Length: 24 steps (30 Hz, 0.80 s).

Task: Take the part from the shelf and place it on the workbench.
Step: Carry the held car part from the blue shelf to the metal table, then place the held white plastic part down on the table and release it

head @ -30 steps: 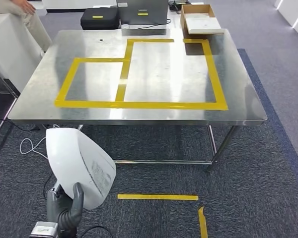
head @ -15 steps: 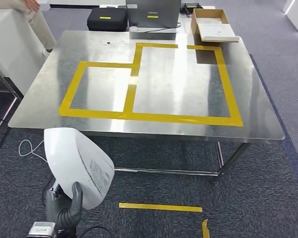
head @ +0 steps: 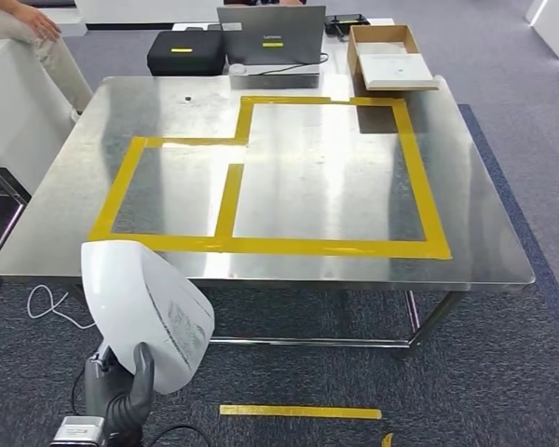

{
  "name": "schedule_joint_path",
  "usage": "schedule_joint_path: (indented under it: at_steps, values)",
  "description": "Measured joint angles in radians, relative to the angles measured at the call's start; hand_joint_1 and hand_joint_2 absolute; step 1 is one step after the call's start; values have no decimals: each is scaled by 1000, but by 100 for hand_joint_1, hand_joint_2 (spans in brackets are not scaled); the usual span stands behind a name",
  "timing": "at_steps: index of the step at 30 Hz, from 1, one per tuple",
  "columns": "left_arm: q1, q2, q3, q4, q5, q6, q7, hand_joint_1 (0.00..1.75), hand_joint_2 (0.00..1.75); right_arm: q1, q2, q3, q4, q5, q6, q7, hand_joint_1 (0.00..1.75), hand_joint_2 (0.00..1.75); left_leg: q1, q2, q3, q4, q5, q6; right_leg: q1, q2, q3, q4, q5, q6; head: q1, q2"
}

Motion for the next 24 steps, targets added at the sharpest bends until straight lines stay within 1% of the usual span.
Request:
schedule_joint_path:
  at_steps: [1, 2, 3, 5, 6, 7, 8, 9, 10, 11, 12, 13, 14, 15, 16, 17, 18, 19, 20, 21, 22, 23, 24]
  values:
    - [0, 0, 0, 0, -1, 0, 0, 175, 175, -1, 0, 0, 0, 0, 0, 0, 0, 0, -3, 2, 7, -32, 17, 5, 0, 0, 6, -4, -8, 5, -2, 0]
    - [1, 0, 0, 0, -1, 0, 0, 175, 175, -2, 0, 0, 0, 0, 0, -1, 0, 0, -6, 3, 10, -49, 22, 12, 1, 0, 18, -8, -11, 13, -3, 0]
    - [1, 0, 0, 0, -2, 0, 0, 175, 175, -3, 0, -1, 0, 0, 0, -2, 0, 0, -8, 4, 12, -55, 13, 21, 3, -1, 29, -12, -10, 21, -4, 0]
    - [2, -1, 1, -1, -5, 1, 0, 175, 175, -4, 0, -1, 0, 0, 1, -3, 0, 0, -4, 2, 32, -72, 26, 38, 3, -2, 44, -9, -10, 34, -4, 0]
    - [2, -1, 1, -1, -6, 1, 0, 175, 175, -5, 0, -1, 0, 0, 1, -4, 0, 0, -2, 2, 44, -77, 28, 44, 3, -2, 35, 11, -15, 37, -1, 0]
    - [1, -1, 1, -2, -7, 1, 0, 175, 175, -6, 0, -1, 0, 0, 2, -5, 0, 0, -1, 2, 54, -81, 27, 49, 3, -2, 10, 52, -28, 40, 2, 0]
    - [0, -2, 1, -2, -7, 1, 0, 175, 175, -7, 0, -1, 0, 0, 3, -6, 0, 0, -2, 3, 60, -83, 22, 53, 3, -2, -28, 110, -46, 42, 5, 0]
    - [0, -2, 1, -3, -7, 1, 0, 175, 175, -8, 0, -2, 0, 1, 3, -7, 0, 0, -3, 3, 64, -83, 17, 56, 3, -2, -75, 171, -69, 44, 7, 0]
    - [0, -2, 1, -3, -7, 1, 0, 175, 175, -8, 0, -2, 0, 2, 4, -8, 0, 0, -5, 2, 68, -83, 10, 58, 3, -2, -119, 219, -89, 45, 8, 0]
    - [0, -2, 1, -3, -7, 1, 0, 175, 175, -6, 0, -2, 0, 2, 4, -8, 0, 0, -8, 1, 75, -83, 3, 59, 4, -2, -151, 240, -98, 44, 9, 0]
    - [0, -2, 1, -3, -7, 1, 0, 175, 175, -3, 0, -2, 0, 3, 4, -8, 0, 0, -10, 0, 85, -83, -5, 60, 5, -2, -168, 230, -86, 41, 10, 0]
    - [1, -2, 1, -3, -7, 0, 0, 175, 175, -1, 0, -3, 0, 3, 4, -8, 0, 0, -13, -1, 99, -83, -14, 59, 7, -2, -170, 190, -52, 35, 10, 0]
    - [0, -2, 1, -3, -7, -1, 0, 175, 175, 0, 0, -4, 0, 3, 4, -8, 0, 0, -15, -2, 111, -84, -24, 59, 11, -2, -165, 133, 3, 26, 10, 0]
    - [0, -2, 1, -3, -7, -3, 0, 175, 175, 1, 0, -6, 0, 3, 5, -8, 0, 0, -16, -2, 124, -84, -33, 57, 15, -1, -159, 87, 44, 17, 9, 0]
    - [0, -2, 1, -2, -9, -6, 0, 175, 175, 1, 0, -7, 0, 3, 5, -8, 0, 0, -16, -2, 131, -84, -41, 54, 20, -1, -152, 52, 72, 9, 7, 0]
    - [0, -2, 0, -1, -13, -7, 0, 175, 175, 1, -1, -8, 0, 3, 6, -9, 0, 0, -16, -2, 137, -86, -47, 49, 24, 0, -149, 35, 89, 1, 6, 0]
    - [0, -1, -1, 0, -20, -5, 0, 175, 175, 1, -1, -9, 0, 4, 7, -9, 0, 0, -15, -3, 143, -86, -47, 43, 26, 0, -144, 31, 86, -4, 5, 0]
    - [-1, -1, -3, 1, -30, 2, 0, 175, 175, 0, -1, -10, 0, 5, 8, -9, 0, 0, -15, -3, 148, -85, -47, 37, 25, 1, -132, 19, 91, -7, 5, 0]
    - [-1, -1, -5, 2, -41, 13, 0, 175, 175, 0, -1, -12, 0, 6, 9, -9, 0, 0, -15, -3, 154, -79, -47, 32, 23, 0, -121, 10, 97, -11, 4, 0]
    - [-3, 1, -7, 4, -51, 25, 0, 175, 175, -1, -1, -13, 0, 8, 10, -9, 0, 0, -14, -2, 151, -64, -52, 26, 19, 0, -108, 1, 97, -14, 2, 0]
    - [-5, 2, -8, 6, -58, 33, 0, 175, 175, -3, -1, -15, 0, 10, 12, -9, 0, 0, -12, -2, 138, -35, -68, 19, 15, 0, -97, -7, 96, -16, 1, 0]
    - [-8, 5, -9, 8, -62, 38, 0, 175, 175, -5, -1, -17, 0, 11, 13, -9, 0, 0, -9, -1, 114, 8, -92, 12, 12, 0, -89, -11, 94, -18, -1, 0]
    - [-10, 7, -10, 11, -65, 38, 0, 175, 175, -8, -1, -18, 0, 13, 14, -9, 0, 0, -4, -1, 81, 61, -118, 4, 11, 0, -85, -13, 91, -20, -3, 0]
